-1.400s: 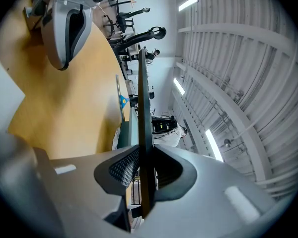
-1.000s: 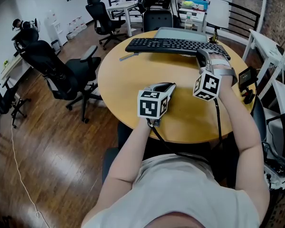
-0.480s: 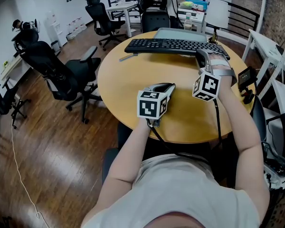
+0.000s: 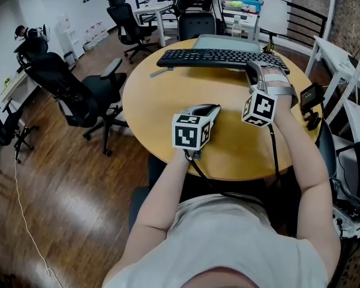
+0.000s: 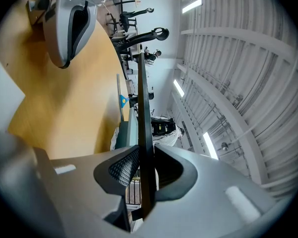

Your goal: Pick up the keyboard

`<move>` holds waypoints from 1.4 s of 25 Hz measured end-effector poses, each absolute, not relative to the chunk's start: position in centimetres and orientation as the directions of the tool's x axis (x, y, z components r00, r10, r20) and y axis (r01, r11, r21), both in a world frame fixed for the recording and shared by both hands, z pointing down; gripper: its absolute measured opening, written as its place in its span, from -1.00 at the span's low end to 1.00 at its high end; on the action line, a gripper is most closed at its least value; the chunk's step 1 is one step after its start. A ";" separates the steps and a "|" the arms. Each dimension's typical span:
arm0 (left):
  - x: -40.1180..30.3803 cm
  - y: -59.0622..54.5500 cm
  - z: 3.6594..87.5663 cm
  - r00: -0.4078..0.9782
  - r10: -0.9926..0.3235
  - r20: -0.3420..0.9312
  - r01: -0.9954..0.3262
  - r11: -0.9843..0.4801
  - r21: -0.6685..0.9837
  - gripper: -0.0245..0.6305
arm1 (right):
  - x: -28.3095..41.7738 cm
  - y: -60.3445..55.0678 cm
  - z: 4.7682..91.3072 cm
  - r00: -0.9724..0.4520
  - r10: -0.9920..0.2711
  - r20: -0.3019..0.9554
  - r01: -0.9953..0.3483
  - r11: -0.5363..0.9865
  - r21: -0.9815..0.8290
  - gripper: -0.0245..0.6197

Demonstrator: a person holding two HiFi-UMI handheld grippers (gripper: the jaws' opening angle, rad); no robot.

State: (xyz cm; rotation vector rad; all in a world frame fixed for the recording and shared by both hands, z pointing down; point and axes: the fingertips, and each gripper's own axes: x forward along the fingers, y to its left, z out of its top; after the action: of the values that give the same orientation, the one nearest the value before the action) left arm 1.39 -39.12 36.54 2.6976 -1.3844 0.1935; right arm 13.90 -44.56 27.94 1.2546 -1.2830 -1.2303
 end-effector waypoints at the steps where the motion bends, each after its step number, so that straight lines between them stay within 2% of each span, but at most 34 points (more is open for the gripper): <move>1: 1.3 -39.1 36.5 0.578 -0.800 0.160 -0.813 -0.581 0.034 -0.91 | 13.8 -44.5 27.9 -0.048 -0.999 -0.026 -0.067 -0.023 0.997 -0.65; 35: 1.5 -39.1 36.7 0.578 -0.800 0.161 -0.813 -0.581 0.034 -0.92 | 13.7 -44.3 27.9 -0.056 -0.997 -0.048 -0.067 -0.045 0.997 -0.64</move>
State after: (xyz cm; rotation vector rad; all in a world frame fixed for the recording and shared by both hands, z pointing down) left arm 1.47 -39.09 36.71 2.6971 -1.3829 0.1949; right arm 13.70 -44.32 27.86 1.2651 -1.2783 -1.2541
